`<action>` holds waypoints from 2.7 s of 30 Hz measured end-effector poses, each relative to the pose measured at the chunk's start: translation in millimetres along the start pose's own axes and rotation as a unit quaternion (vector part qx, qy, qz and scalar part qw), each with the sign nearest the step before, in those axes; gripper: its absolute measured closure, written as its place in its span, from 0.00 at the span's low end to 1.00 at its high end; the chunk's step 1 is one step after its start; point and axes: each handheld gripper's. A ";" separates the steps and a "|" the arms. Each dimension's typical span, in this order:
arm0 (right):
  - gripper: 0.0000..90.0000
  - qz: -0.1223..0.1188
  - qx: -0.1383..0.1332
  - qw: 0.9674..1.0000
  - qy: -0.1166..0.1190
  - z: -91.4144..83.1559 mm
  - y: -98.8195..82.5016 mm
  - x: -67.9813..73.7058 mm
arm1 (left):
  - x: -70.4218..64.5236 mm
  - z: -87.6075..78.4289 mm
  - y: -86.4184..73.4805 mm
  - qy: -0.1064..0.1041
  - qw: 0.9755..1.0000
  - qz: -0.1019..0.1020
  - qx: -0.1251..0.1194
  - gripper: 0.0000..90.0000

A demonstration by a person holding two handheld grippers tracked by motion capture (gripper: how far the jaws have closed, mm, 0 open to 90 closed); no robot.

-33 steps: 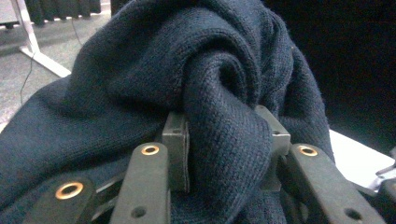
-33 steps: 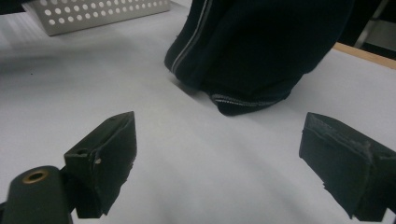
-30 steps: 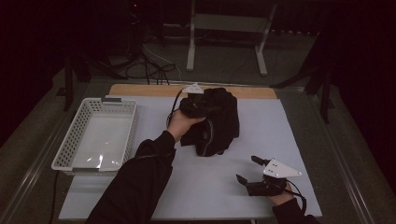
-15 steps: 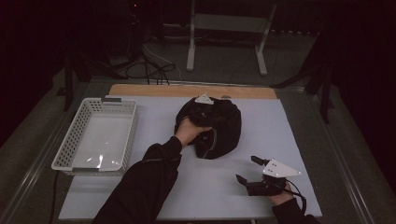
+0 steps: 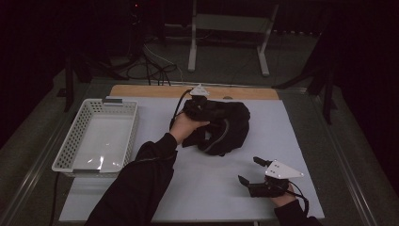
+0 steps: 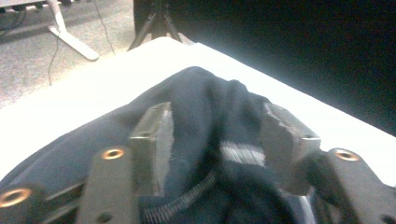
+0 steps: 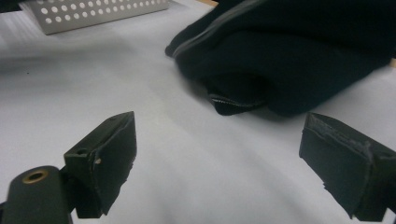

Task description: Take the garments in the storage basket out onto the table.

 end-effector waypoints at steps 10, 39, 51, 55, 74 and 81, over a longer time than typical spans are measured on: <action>0.12 0.001 0.001 1.000 -0.002 0.0 -0.3 -0.6 | -12.1 -29.6 16.0 -0.005 1.000 -0.007 0.018 0.02; 0.12 -0.002 0.007 1.000 -0.004 2.5 -0.4 0.3 | -29.6 -76.3 -13.8 -0.025 0.998 0.043 0.040 0.00; 0.12 -0.003 0.005 1.000 -0.003 2.7 -0.1 1.1 | -40.9 -83.1 -39.2 -0.031 0.996 0.061 0.052 0.00; 0.12 -0.003 0.005 1.000 -0.003 2.6 -0.1 1.3 | -44.5 -83.5 -46.8 -0.037 0.996 0.062 0.054 0.00; 0.12 -0.007 0.008 1.000 -0.001 3.6 -0.3 2.4 | -64.9 -86.8 -99.9 -0.076 0.992 0.084 0.062 0.00; 0.12 -0.008 0.007 1.000 0.000 3.8 -0.2 3.1 | -70.4 -85.4 -116.8 -0.081 0.989 0.094 0.081 0.00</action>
Point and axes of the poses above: each handheld gripper's, and its own axes: z roughly forward along the jaws, y roughly out of its top, x roughly to its left, and after that the axes turned 2 degrees about x, right-handed
